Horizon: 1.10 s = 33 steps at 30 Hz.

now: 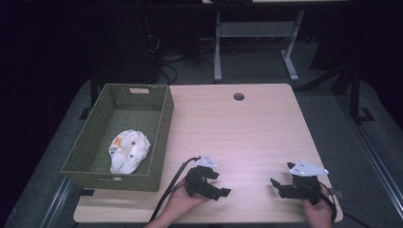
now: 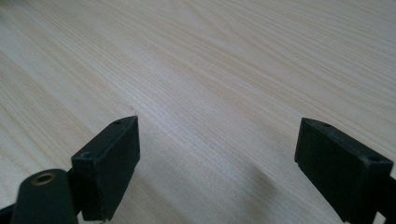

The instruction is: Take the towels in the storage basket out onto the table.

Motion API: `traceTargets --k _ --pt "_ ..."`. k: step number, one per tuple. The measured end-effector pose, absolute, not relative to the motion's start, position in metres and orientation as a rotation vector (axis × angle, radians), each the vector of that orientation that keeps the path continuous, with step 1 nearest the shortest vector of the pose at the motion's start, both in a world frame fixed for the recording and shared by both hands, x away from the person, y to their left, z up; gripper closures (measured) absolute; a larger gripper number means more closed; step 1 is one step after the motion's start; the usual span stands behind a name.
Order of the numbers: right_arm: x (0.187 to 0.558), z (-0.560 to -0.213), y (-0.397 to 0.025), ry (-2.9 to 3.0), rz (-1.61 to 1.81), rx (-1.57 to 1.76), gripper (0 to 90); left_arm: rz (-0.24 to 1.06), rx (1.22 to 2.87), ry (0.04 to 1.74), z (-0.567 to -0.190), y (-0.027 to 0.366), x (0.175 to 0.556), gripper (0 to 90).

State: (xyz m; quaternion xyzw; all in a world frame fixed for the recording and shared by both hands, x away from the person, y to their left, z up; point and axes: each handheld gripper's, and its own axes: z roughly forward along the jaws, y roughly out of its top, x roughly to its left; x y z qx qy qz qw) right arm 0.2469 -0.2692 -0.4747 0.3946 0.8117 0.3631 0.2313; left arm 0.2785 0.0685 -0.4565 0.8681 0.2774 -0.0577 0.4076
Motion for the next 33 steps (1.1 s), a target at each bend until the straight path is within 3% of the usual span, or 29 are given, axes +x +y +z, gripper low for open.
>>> traceTargets --k 33 --pt "0.247 -0.475 -0.259 2.243 0.966 1.087 13.7 -0.151 2.126 0.742 -0.42 0.079 0.295 21.3"
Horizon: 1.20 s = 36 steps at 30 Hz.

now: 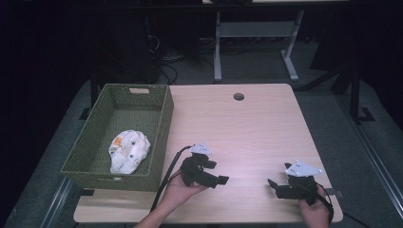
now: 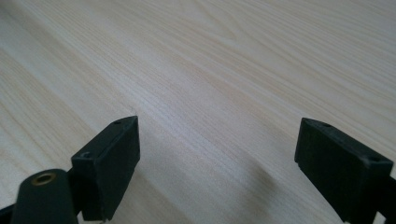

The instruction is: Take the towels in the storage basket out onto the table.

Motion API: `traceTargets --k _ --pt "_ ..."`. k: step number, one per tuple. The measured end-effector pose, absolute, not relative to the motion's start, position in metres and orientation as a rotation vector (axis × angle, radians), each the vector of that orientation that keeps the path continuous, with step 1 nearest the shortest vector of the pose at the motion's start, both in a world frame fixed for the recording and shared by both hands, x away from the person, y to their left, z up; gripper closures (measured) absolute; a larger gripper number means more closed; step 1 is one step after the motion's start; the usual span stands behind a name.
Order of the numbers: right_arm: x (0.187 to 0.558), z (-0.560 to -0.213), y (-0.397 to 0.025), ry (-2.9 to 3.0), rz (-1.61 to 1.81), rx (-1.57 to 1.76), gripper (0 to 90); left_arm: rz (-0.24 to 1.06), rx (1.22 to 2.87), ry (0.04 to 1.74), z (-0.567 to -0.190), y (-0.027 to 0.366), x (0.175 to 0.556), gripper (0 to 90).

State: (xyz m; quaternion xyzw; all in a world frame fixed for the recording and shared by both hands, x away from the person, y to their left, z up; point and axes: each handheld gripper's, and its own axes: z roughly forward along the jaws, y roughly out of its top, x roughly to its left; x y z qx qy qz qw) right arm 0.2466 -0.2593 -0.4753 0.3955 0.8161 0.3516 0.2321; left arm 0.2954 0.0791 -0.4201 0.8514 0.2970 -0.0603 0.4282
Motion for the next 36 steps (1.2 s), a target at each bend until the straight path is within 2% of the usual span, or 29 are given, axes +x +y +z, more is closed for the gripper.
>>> traceTargets --k 22,36 --pt "0.245 -0.475 -0.26 2.249 0.975 1.077 13.7 -0.155 2.128 0.856 -0.344 0.11 0.331 18.7" --pt "0.245 -0.474 -0.26 2.247 0.982 1.075 13.7 -0.113 2.105 0.934 -0.321 0.143 0.343 18.0"
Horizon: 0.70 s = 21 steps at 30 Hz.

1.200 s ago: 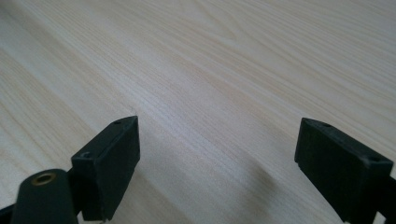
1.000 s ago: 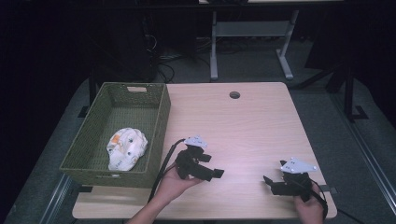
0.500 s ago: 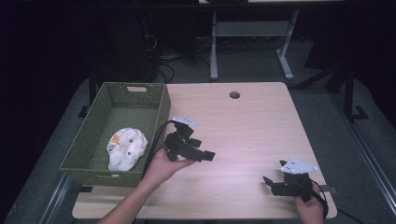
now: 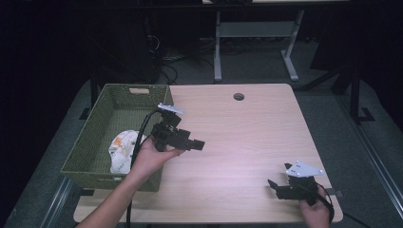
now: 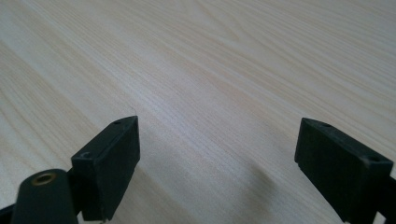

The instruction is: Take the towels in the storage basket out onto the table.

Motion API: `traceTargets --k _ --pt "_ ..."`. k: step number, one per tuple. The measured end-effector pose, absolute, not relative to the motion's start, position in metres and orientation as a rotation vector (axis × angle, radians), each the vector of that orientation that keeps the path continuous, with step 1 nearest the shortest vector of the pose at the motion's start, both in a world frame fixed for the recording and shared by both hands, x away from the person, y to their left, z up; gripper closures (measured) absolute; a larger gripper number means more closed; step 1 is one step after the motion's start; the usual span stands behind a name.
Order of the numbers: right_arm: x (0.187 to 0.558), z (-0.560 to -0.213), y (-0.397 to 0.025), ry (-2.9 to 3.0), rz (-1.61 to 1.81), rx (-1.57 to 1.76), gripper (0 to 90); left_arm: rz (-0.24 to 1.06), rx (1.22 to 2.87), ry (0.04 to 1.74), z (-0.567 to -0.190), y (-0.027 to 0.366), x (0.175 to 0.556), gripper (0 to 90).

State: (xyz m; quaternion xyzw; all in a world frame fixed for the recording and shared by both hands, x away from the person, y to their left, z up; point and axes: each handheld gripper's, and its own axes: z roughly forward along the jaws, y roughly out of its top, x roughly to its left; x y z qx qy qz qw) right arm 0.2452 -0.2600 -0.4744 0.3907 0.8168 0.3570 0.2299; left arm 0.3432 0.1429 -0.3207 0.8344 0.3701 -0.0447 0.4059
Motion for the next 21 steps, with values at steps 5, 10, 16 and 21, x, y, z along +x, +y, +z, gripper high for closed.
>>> traceTargets --k 5,10,16,21 --pt "0.245 -0.474 -0.26 2.25 0.979 1.076 13.7 -0.115 2.095 0.956 -0.318 0.157 0.349 17.5" --pt "0.246 -0.475 -0.26 2.25 0.976 1.083 13.7 -0.106 2.09 0.975 -0.316 0.168 0.351 17.3" --pt "0.246 -0.475 -0.26 2.25 0.975 1.077 13.7 -0.09 2.061 0.999 -0.311 0.185 0.352 17.3" --pt "0.246 -0.475 -0.259 2.251 0.975 1.078 13.7 -0.078 2.062 1.018 -0.309 0.196 0.351 17.3"
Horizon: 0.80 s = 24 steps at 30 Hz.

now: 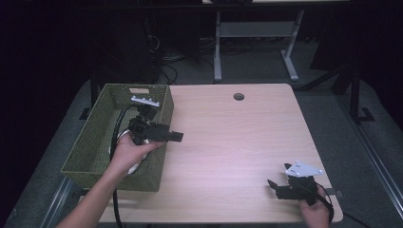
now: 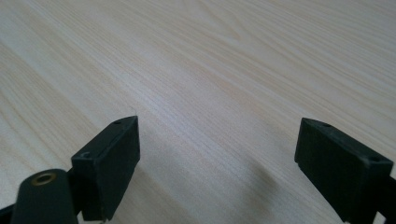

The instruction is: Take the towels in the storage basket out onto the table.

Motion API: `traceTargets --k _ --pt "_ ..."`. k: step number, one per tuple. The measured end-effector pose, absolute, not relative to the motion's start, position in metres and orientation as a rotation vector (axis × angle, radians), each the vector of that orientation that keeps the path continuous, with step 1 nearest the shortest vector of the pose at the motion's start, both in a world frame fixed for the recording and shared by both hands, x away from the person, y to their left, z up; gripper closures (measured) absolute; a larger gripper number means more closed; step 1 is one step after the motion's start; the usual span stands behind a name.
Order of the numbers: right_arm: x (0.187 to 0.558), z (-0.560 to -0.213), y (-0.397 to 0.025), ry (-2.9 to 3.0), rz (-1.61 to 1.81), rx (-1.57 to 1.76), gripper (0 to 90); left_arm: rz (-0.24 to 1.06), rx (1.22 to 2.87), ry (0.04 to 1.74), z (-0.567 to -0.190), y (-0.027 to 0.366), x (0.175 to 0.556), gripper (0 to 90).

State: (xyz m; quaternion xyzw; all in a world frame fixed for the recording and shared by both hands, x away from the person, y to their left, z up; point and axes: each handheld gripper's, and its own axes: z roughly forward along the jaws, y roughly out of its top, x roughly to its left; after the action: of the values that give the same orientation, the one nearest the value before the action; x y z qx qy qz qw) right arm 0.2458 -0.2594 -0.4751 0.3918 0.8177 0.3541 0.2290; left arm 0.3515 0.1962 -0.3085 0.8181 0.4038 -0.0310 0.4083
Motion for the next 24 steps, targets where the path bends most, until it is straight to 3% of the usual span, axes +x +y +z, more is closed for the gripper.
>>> traceTargets --k 24 --pt "0.246 -0.475 -0.259 2.254 0.973 1.09 13.7 0.02 1.989 1.187 -0.319 0.272 0.362 17.8"
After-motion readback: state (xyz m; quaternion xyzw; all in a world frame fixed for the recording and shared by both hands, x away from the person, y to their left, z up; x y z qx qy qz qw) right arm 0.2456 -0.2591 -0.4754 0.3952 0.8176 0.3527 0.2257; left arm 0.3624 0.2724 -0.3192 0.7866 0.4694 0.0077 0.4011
